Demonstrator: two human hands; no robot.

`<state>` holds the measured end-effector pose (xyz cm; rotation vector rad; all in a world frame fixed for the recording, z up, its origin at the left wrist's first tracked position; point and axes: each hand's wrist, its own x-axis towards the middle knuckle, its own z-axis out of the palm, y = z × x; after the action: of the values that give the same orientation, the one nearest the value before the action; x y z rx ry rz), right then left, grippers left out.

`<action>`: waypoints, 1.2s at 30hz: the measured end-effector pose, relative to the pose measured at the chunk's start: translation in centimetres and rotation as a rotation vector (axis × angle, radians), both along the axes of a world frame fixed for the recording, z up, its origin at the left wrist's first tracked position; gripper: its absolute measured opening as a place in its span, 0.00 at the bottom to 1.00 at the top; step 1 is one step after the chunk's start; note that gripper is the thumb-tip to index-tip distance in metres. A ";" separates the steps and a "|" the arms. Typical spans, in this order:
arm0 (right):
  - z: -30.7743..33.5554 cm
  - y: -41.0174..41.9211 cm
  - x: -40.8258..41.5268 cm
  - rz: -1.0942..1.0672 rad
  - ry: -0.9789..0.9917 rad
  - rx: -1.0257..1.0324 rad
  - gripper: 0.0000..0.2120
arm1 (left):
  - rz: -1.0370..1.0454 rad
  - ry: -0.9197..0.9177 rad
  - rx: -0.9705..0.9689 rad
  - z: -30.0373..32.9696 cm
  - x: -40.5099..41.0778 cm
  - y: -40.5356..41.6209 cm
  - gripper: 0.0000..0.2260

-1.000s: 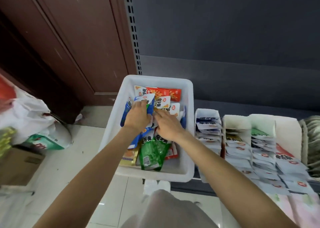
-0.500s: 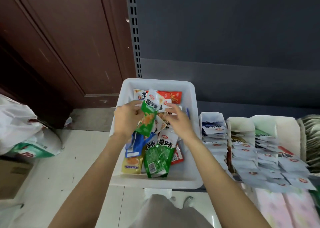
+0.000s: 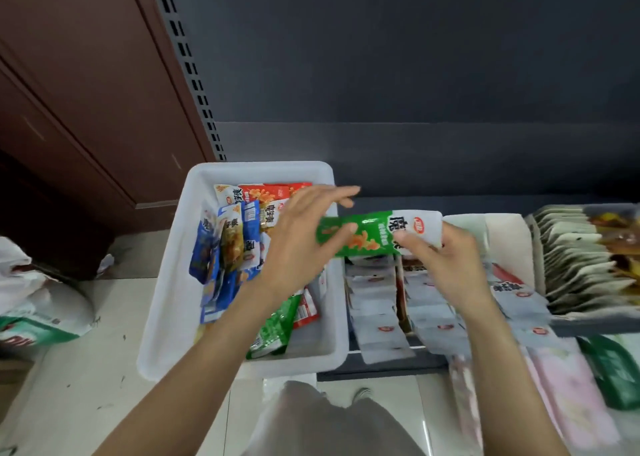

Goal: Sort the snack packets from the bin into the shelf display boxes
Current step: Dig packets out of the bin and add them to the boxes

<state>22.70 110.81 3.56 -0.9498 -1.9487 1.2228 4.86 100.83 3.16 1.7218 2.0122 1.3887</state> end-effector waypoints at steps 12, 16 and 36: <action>-1.4 7.4 13.6 -0.526 -0.206 0.343 0.07 | -0.226 0.483 -0.232 -5.1 12.5 11.3 0.12; -1.5 9.5 12.7 -0.297 -0.241 0.534 0.04 | -0.229 0.526 -0.335 -5.6 13.4 12.0 0.09; -3.5 9.3 9.1 0.065 -0.597 0.630 0.19 | -0.084 0.443 0.018 -4.9 10.8 8.9 0.11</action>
<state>31.84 120.10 0.07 -0.9679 -2.6076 0.2873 15.62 109.77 -1.74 2.2535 2.0989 1.0718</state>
